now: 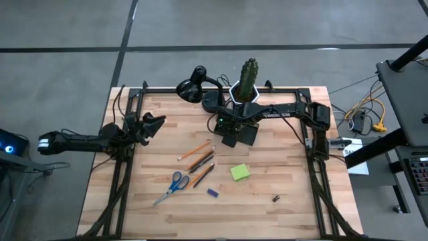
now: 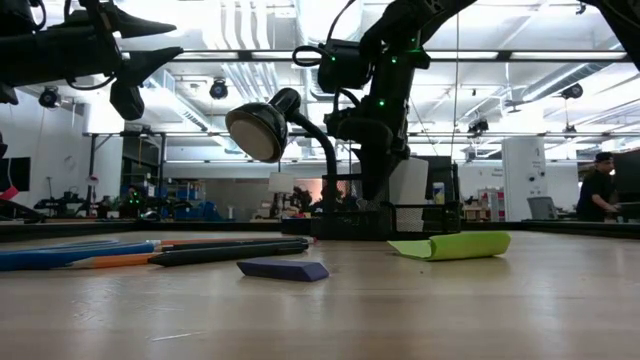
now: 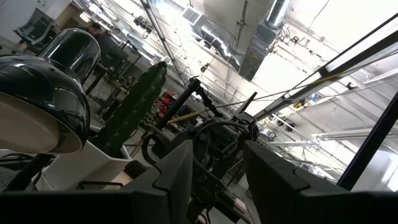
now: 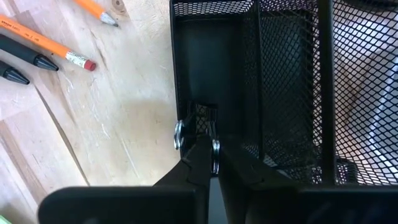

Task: Pick and place office supplies into organizer
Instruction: Put the left black binder clip into the black desk organizer, then put the green sticky notes into the black desk organizer

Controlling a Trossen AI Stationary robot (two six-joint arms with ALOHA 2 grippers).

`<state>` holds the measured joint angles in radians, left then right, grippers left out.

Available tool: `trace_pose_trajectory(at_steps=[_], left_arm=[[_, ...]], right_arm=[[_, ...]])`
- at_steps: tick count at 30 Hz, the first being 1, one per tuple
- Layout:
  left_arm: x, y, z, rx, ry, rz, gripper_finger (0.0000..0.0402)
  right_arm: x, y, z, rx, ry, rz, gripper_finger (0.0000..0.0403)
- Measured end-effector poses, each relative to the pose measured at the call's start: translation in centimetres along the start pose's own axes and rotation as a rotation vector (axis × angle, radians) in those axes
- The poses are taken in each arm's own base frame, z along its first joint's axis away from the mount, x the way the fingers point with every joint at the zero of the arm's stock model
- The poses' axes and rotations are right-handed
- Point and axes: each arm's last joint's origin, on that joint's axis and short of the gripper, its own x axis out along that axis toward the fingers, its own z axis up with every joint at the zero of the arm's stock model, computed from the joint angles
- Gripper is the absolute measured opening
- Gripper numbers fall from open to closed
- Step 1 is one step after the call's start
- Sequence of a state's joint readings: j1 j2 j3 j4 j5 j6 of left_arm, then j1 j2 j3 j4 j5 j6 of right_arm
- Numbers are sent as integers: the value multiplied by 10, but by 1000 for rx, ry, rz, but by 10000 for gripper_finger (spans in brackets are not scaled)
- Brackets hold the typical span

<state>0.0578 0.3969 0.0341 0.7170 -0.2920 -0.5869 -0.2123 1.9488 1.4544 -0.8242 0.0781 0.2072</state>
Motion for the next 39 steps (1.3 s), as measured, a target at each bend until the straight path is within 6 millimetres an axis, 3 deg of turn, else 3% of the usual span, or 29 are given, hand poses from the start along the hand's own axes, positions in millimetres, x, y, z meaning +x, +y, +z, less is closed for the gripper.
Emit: trace_pose_trajectory(at_steps=[16, 30, 39], left_arm=[[0, 0, 0, 0, 0, 0, 128], [0, 0, 0, 1, 2, 1, 128], [0, 0, 0, 1, 2, 1, 128]], right_arm=[[-7, 2, 2, 23, -12, 4, 96], [-61, 17, -1, -18, -114, 44, 98], [-99, 53, -21, -131, -194, 107, 97]])
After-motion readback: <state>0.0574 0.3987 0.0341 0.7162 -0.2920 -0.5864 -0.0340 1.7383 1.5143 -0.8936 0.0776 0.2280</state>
